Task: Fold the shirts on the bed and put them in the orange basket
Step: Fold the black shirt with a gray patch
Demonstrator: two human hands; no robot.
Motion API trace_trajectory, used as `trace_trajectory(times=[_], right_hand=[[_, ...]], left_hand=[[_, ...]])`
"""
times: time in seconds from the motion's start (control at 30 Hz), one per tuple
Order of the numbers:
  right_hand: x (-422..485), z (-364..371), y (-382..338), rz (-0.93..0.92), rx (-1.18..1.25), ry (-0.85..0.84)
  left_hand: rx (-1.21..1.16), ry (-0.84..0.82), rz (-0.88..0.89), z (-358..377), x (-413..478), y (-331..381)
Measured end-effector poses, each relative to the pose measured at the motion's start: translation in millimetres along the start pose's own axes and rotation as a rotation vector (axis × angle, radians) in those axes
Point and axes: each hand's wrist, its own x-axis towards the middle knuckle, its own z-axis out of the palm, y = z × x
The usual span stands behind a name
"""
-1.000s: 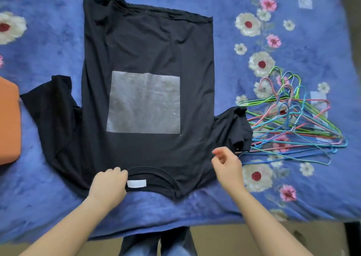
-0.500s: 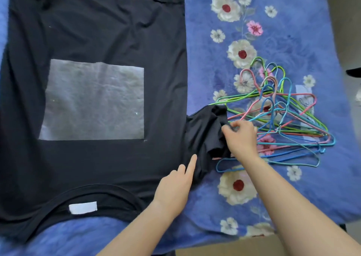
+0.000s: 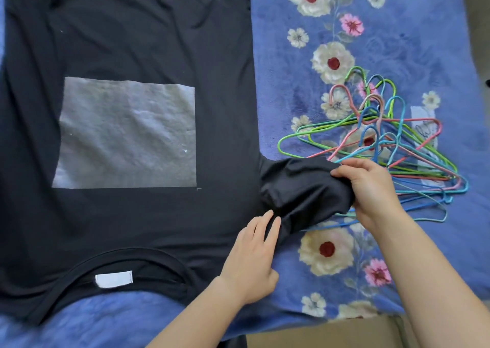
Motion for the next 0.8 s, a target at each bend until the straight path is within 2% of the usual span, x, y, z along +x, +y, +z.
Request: trace_trajectory(times=[0.03, 0.07, 0.13, 0.17, 0.2, 0.23, 0.37, 0.47, 0.5, 0.53, 0.63, 0.67, 0.7, 0.73, 0.8], right_hand=[[-14, 8, -9, -0.015, 0.027, -0.076], [-30, 17, -18, -0.026, 0.088, -0.216], [-59, 33, -31, -0.012, 0.207, -0.598], [-68, 38, -34, -0.002, 0.212, -0.747], [-71, 43, -32, -0.016, 0.178, -0.826], [-69, 46, -29, -0.047, 0.116, -0.822], [-46, 50, 9, -0.194, -0.350, -0.500], [-41, 49, 41, -0.200, -0.492, -0.505], [-42, 50, 49, -0.216, -0.538, -0.497], [-44, 51, 56, -0.247, -0.591, -0.480], [-50, 61, 62, -0.435, -0.654, -0.364], [-50, 67, 58, -0.519, -0.656, -0.325], [-48, 74, 52, -0.586, -0.675, -0.299], [-44, 81, 44, -0.630, -0.719, -0.291], [-32, 93, 25, -0.658, -0.815, -0.271]], left_hand=[[0.008, -0.008, -0.007, 3, -4, 1], [0.025, -0.015, -0.012, 5, -6, 2], [0.036, 0.003, 0.010, 8, -9, 1], [0.024, 0.029, 0.031, 9, -11, 1], [0.009, 0.056, 0.052, 10, -13, -1], [-0.002, 0.077, 0.074, 12, -15, -2], [-0.005, 0.057, 0.099, 13, -21, -5], [-0.082, 0.036, 0.103, 11, -29, -8], [-0.218, 0.088, 0.037, 8, -31, -11], [-0.402, 0.171, -0.110, 2, -33, -13], [-1.118, 0.383, -0.793, -37, -24, -21], [-1.365, 0.434, -0.941, -48, -20, -26], [-1.550, 0.464, -1.024, -58, -14, -31], [-1.635, 0.467, -1.056, -66, -9, -34], [-1.638, 0.479, -1.046, -75, -3, -40]])
